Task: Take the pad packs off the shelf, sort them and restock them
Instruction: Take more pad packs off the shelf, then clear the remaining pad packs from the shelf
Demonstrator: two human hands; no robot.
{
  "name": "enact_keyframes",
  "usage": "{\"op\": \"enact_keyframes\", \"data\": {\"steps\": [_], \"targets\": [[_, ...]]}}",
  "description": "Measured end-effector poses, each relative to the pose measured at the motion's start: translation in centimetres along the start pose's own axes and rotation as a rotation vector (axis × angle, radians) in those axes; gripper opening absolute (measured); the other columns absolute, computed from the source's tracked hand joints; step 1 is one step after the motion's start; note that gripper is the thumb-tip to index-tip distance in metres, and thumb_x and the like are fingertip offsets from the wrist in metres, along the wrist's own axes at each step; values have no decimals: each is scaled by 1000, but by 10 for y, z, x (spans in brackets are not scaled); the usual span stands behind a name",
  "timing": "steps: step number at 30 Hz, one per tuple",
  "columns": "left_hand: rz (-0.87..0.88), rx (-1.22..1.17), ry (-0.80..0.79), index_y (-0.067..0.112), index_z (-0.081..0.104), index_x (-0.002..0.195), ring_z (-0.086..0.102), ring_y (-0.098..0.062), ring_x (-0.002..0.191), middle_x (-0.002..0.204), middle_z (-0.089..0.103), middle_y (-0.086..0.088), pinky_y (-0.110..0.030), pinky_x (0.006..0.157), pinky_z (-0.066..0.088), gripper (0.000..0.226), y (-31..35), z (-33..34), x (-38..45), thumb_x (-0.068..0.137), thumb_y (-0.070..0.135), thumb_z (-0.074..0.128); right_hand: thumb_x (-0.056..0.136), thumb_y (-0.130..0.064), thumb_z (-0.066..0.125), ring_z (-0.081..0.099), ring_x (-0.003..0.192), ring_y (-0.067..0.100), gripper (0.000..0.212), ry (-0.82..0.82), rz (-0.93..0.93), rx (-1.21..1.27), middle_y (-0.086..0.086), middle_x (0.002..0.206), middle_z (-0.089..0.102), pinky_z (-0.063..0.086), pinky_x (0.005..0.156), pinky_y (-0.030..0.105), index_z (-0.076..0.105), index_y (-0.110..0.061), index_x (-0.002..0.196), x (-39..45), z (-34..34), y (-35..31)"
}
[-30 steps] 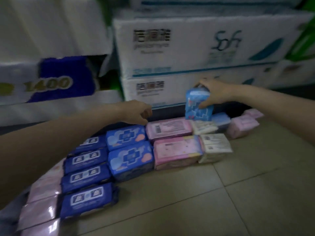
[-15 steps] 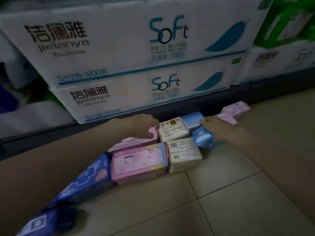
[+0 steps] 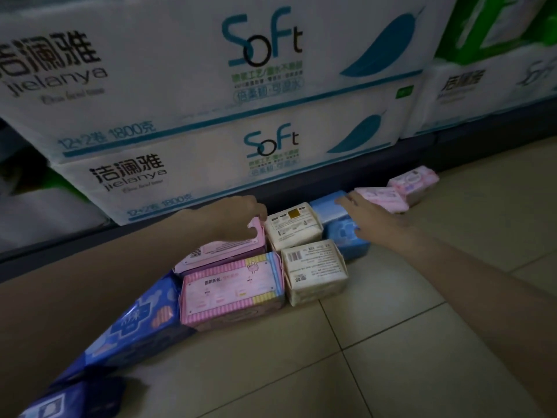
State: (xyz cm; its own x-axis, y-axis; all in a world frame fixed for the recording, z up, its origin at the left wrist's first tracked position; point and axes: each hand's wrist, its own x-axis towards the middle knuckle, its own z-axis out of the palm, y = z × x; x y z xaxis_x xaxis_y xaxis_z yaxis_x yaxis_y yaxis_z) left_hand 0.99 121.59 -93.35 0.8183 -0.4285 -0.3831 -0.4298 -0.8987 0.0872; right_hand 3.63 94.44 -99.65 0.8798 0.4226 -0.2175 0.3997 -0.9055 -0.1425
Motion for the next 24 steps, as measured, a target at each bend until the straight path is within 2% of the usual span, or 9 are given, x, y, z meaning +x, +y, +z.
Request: {"op": "enact_keyframes", "data": {"steps": [2,5,8,11,14,16,18,21,24], "targets": [[49,18,127,16,52,126,51,-20,110,125,49,-6,-34,92,44,34,4,-5,-1,92,18,51,81,9,52,47,111,34,59,216,-35,84,18,132,36,43,90,42,37,-4,137,-1,-21,-4],[244,219,517,8,63,108,58,-27,96,109,60,-12,-39,83,46,28,4,-24,-13,80,6,60,82,5,53,47,109,35,47,530,-85,140,21,127,41,45,83,39,46,0,129,-6,-72,-26],[349,315,807,9,62,96,51,-25,89,98,64,-12,-36,76,38,30,-5,-69,-30,70,8,47,79,5,54,50,104,36,44,788,-175,170,22,122,43,49,80,41,49,0,122,-12,-129,-49],[274,283,1078,8,58,99,47,-26,91,100,61,-13,-36,76,36,29,-18,-139,-55,73,8,44,77,-1,51,49,105,31,39,1023,-288,93,21,117,46,44,88,32,49,-4,116,-13,-189,-69],[148,227,1326,8,60,98,45,-24,92,101,56,-10,-33,75,31,27,-37,-211,-89,76,9,44,79,-5,50,45,104,25,39,1146,-397,39,11,118,42,38,91,28,43,-13,116,-6,-255,-91],[65,197,1402,14,54,101,44,-23,93,104,51,-5,-32,77,29,25,-56,-249,-111,78,12,44,81,-7,52,44,106,25,38,1198,-438,13,9,119,40,39,91,31,41,-17,116,1,-299,-113],[35,219,1402,19,47,103,45,-23,95,108,44,-1,-33,77,30,22,-75,-273,-131,81,17,42,82,-8,51,44,107,27,35,1258,-495,-19,8,118,39,39,91,32,42,-18,115,11,-342,-137],[150,407,1311,18,47,101,48,-24,88,105,44,-1,-33,72,34,20,-77,-280,-155,82,14,42,82,-9,48,42,109,27,33,1343,-582,-82,8,118,39,37,95,32,45,-15,115,24,-396,-169],[269,435,1362,17,49,100,48,-20,87,105,46,-1,-32,72,39,18,-59,-300,-176,82,14,47,80,-7,49,41,109,25,32,1430,-623,-29,14,116,43,35,94,29,51,-8,111,31,-440,-192]]}}
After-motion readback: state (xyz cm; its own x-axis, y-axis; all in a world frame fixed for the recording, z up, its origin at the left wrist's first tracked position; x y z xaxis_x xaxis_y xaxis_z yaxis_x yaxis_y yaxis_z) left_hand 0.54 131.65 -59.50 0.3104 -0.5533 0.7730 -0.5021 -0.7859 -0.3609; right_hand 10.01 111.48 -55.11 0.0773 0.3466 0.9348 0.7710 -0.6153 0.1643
